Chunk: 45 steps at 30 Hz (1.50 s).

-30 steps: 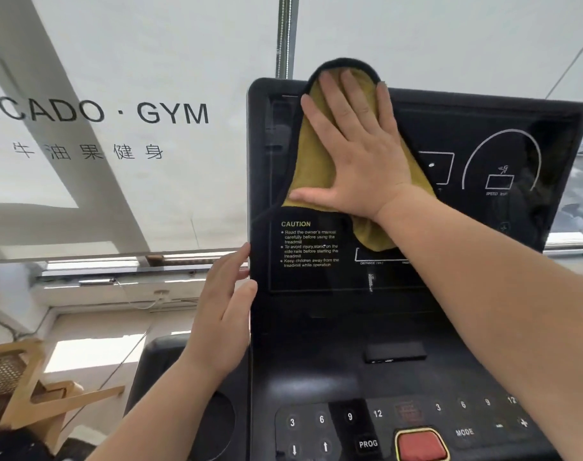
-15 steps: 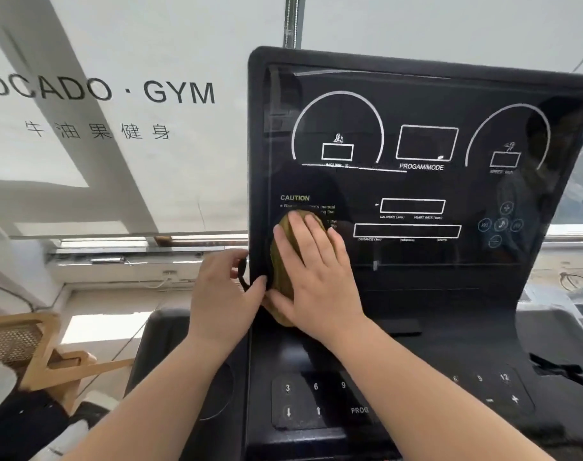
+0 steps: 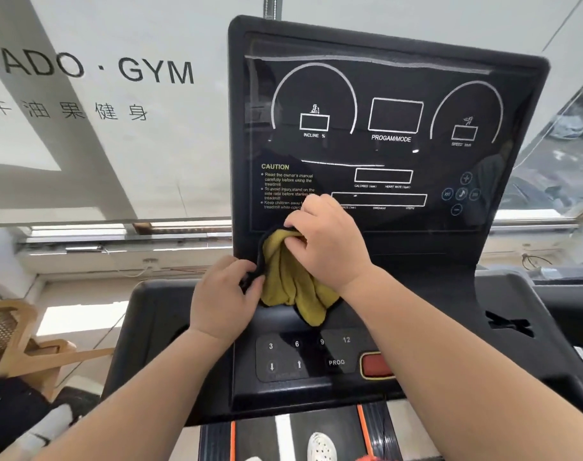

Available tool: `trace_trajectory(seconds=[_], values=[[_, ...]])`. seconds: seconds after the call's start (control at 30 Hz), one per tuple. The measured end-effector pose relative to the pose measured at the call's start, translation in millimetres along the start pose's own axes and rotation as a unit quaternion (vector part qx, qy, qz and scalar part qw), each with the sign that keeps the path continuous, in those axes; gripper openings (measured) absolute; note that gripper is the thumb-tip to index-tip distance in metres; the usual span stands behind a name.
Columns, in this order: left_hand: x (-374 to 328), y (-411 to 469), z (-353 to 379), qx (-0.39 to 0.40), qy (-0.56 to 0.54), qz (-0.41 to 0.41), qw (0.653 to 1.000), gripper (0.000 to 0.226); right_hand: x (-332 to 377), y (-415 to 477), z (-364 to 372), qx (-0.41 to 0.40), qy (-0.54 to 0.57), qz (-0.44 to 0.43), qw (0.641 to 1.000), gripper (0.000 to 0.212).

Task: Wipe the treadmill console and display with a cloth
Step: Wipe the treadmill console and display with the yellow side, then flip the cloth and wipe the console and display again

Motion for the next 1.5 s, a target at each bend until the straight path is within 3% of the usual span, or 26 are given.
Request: trace_trajectory(seconds=[0.2,0.33,0.4,0.53,0.63,0.73,0.83,0.9,0.97,1.03,1.07,1.13,1.23,1.33,1.4,1.5], values=[[-10,19,-36,-0.040,-0.047,-0.027,0.998,0.003,-30,-11,-28,0.073,-0.034,0.060,0.995,0.027],[-39,59,-62,-0.021,-0.045,0.003,0.999,0.007,-50,13,-51,0.108,-0.003,0.139,0.984,0.036],[-58,80,-80,-0.024,-0.040,0.037,0.998,0.009,-58,35,-74,0.076,0.024,0.182,0.980,0.032],[-99,105,-133,-0.113,-0.054,0.081,0.989,0.010,-49,73,-140,-0.090,0.059,0.167,0.980,0.008],[-113,95,-160,-0.128,-0.081,0.089,0.984,0.008,-30,70,-158,-0.093,0.092,0.127,0.983,0.007],[-99,57,-146,-0.028,-0.065,0.110,0.991,0.007,-16,25,-129,0.053,0.139,0.085,0.985,0.021],[-57,2,-97,0.144,0.010,0.111,0.983,0.010,-11,-52,-71,0.261,0.134,0.067,0.954,0.028],[-29,-39,-60,0.287,0.047,0.104,0.951,0.016,-8,-105,-34,0.376,0.130,0.085,0.913,0.026],[-11,-77,-29,0.438,0.066,0.083,0.893,0.019,0,-148,-7,0.464,0.132,0.083,0.872,0.023],[-3,-93,-14,0.504,0.060,0.053,0.860,0.012,9,-169,7,0.519,0.134,0.075,0.841,0.021],[-2,-89,-11,0.482,0.045,0.040,0.874,0.010,10,-171,9,0.533,0.136,0.084,0.831,0.023],[5,-70,-10,0.359,0.055,0.024,0.931,0.026,7,-168,8,0.531,0.139,0.127,0.826,0.035],[13,-44,-12,0.203,0.100,-0.017,0.974,0.024,-1,-151,9,0.441,0.060,0.170,0.879,0.039],[13,-40,5,0.228,0.113,-0.039,0.966,0.022,-8,-133,10,0.309,-0.007,0.245,0.919,0.038],[7,-43,18,0.274,0.126,-0.021,0.953,0.032,-12,-127,18,0.301,-0.032,0.278,0.912,0.044],[-6,-44,27,0.296,0.136,0.002,0.946,0.029,-10,-124,33,0.331,-0.033,0.283,0.900,0.018]])
Point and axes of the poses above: each hand's wrist, its own y-axis towards the middle knuckle, its own z-axis out of the palm, x = y × z, the point moved 6 cm from there along y, towards the middle knuckle, and after that the axes turned 2 degrees about -y, right-handed, at the moved point
